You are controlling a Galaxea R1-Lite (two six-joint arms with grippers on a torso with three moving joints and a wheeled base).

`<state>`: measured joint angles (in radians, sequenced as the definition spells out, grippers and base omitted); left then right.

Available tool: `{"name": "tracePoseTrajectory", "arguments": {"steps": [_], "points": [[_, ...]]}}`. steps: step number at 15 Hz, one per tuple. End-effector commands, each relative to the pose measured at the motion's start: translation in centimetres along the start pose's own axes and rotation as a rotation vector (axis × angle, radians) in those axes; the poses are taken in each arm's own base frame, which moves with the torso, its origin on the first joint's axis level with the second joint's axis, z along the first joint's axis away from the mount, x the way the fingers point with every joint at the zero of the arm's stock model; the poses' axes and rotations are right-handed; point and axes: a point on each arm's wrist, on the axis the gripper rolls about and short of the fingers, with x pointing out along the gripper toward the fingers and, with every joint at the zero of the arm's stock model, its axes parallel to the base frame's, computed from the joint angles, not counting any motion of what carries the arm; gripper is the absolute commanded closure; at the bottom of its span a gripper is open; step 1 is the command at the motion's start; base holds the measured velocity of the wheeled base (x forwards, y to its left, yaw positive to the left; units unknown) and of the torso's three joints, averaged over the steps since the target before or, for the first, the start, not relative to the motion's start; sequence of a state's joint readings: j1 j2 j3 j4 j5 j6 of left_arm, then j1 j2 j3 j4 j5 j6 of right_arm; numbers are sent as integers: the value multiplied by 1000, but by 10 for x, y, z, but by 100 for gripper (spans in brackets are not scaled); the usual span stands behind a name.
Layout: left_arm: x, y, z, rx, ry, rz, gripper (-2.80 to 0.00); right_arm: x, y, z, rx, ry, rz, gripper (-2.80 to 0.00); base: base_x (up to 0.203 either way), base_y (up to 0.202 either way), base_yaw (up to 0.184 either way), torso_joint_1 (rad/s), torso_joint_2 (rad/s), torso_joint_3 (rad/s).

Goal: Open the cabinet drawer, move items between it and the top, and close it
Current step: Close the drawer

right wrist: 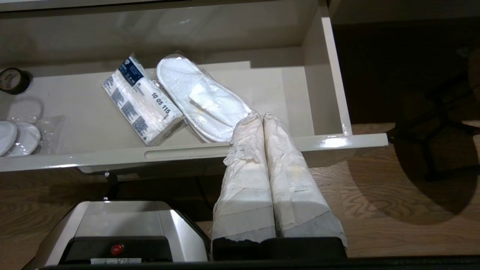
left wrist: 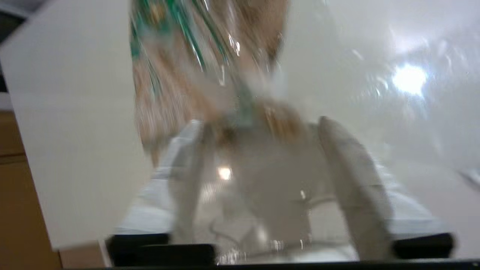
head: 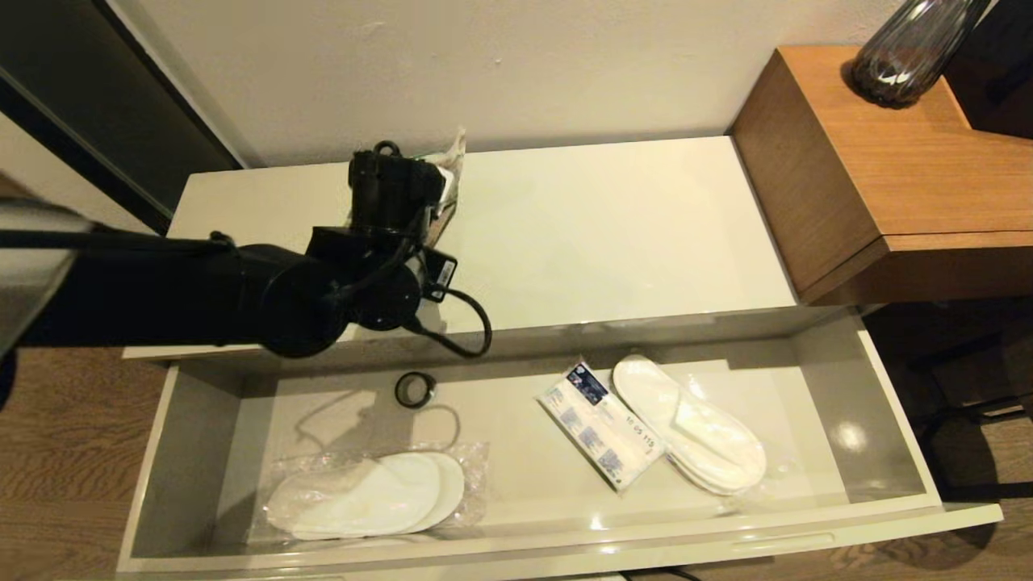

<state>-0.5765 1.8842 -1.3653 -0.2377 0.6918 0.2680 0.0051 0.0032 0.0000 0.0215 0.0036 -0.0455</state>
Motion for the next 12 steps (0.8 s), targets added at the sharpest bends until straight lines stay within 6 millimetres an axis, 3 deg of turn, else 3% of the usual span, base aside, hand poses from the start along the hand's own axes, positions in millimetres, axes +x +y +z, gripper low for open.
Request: {"name": "tracePoseTrajectory", "arguments": {"steps": [1, 5, 8, 12], "points": [[-43, 24, -6, -13, -9, -24, 0, 0, 0, 0, -1, 2, 1, 0, 0, 0, 0, 0, 0, 0], [-115, 22, -38, 34, 45, -131, 0, 0, 0, 0, -1, 3, 2, 0, 0, 0, 0, 0, 0, 0], [-140, 19, -72, 54, 152, -151, 0, 0, 0, 0, -1, 3, 1, 0, 0, 0, 0, 0, 0, 0], [-158, 16, -138, 15, 363, -146, 0, 0, 0, 0, -1, 3, 2, 0, 0, 0, 0, 0, 0, 0]]}}
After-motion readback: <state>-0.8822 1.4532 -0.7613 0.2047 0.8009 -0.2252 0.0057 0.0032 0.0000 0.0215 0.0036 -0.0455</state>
